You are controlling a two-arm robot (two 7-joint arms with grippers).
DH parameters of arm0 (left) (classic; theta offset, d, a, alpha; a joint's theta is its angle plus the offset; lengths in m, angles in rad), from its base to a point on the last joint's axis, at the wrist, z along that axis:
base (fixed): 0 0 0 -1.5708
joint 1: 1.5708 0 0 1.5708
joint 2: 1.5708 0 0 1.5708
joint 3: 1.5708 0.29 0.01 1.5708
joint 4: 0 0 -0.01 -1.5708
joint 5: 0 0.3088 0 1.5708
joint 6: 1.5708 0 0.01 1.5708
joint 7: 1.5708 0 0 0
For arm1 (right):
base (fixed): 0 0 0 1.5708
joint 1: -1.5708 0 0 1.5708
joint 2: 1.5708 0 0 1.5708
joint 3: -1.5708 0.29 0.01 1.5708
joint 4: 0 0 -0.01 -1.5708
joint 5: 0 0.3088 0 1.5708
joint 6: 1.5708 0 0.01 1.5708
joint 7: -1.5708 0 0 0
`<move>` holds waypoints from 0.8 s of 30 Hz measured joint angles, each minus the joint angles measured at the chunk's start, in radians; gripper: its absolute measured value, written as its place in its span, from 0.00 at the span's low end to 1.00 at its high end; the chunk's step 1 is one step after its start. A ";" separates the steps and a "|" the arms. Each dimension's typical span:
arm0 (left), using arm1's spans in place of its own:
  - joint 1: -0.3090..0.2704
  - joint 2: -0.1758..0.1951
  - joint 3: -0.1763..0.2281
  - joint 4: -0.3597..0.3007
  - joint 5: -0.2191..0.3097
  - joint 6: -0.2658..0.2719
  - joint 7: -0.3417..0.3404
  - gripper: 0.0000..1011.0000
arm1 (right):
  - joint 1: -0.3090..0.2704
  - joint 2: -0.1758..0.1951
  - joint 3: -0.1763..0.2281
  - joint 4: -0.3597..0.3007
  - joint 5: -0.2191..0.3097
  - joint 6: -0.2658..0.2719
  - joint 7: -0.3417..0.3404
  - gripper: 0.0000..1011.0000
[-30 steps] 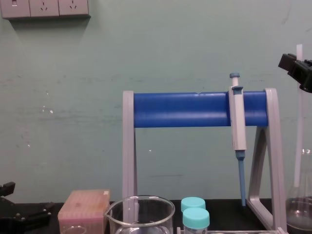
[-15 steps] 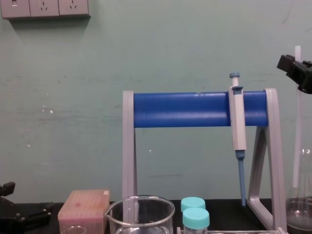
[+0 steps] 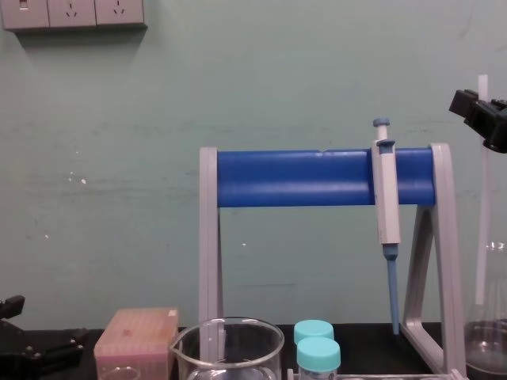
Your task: Pick up the stirring rod with one hand, then place it down.
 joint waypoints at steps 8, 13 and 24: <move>0.000 0.000 0.000 0.000 0.000 0.000 0.000 0.99 | 0.001 0.002 -0.001 0.000 0.000 0.003 0.003 0.07; 0.000 0.000 0.000 0.000 0.000 0.000 0.000 0.99 | 0.001 0.002 -0.002 0.002 0.000 0.002 0.005 0.07; 0.000 0.000 0.000 0.000 0.000 0.000 0.000 0.99 | 0.003 0.005 -0.006 0.005 -0.002 -0.001 0.012 0.07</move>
